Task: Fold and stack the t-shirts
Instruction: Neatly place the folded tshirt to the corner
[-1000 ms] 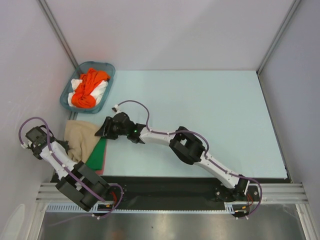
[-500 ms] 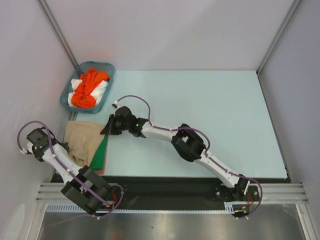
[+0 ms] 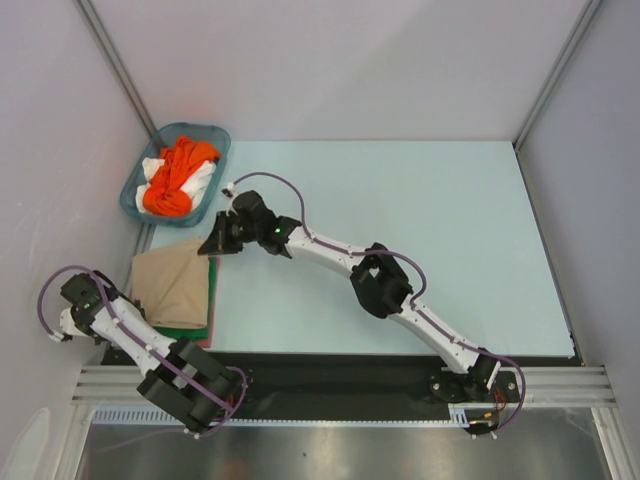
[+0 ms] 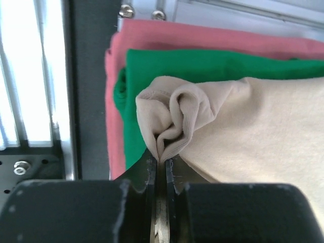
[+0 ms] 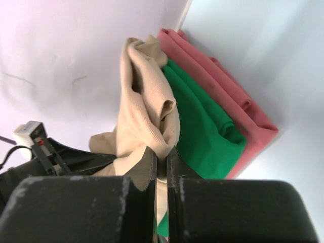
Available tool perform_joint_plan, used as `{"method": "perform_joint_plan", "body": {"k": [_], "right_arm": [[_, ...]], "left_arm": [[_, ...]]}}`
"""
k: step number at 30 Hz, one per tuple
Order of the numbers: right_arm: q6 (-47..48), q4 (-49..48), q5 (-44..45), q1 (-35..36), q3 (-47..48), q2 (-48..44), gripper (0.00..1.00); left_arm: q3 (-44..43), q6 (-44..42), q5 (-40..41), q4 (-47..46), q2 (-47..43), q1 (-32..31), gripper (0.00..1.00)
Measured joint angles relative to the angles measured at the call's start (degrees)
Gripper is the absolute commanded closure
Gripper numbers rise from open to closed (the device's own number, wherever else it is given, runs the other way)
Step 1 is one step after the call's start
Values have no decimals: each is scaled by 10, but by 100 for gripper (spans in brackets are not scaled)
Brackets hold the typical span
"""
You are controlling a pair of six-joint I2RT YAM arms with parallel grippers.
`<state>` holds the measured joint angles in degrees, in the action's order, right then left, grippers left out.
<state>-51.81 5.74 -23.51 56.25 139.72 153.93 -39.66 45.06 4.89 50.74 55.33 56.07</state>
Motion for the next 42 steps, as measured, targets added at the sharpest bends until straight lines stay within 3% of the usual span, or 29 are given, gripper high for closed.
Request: {"method": "perform_joint_plan", "body": {"k": [3,5,6,8,9,11,12,14,16,21,26,29,30,32,33,36,42], "right_arm": [[-2,1,-6,2,-9,3,98],[-8,-5,-11,3,-23,3,94],[-11,-5,-12,3,-30,3,91],[-17,-3,-14,3,-39,3,81],[-20,1,-14,3,-40,3,61],[-22,6,-12,0,-44,2,44],[-18,9,-8,-2,-50,0,41],[-1,19,4,-9,-81,-16,37],[16,47,18,-21,-132,-47,23],[93,115,38,-68,-201,-125,21],[154,152,35,-132,-278,-246,22],[176,154,31,-162,-341,-319,26],[178,148,27,-168,-363,-338,28],[178,143,19,-170,-398,-363,33],[179,140,13,-169,-410,-369,35],[178,132,3,-156,-431,-366,41],[158,107,-15,-122,-426,-331,44]], "left_arm": [[-1,0,10,5,0,7,92],[-2,-1,16,8,0,10,85],[-2,-1,19,9,0,11,77],[-2,-8,23,10,0,11,41],[-2,-14,26,10,0,12,28],[-5,-23,24,11,-1,15,8],[-8,-30,24,12,-2,15,0],[-21,-37,28,18,-5,11,0],[-41,-42,35,22,-11,3,0],[-80,-47,22,19,-15,-49,0],[-81,-61,-34,2,-21,-152,17],[-59,-67,-89,-32,-27,-169,50],[-41,-65,-104,-43,-28,-170,72],[3,-63,-127,-65,-33,-170,95],[28,-59,-135,-66,-37,-169,100],[74,-52,-148,-57,-52,-169,100],[71,-45,-140,-35,-66,-169,100]]}}
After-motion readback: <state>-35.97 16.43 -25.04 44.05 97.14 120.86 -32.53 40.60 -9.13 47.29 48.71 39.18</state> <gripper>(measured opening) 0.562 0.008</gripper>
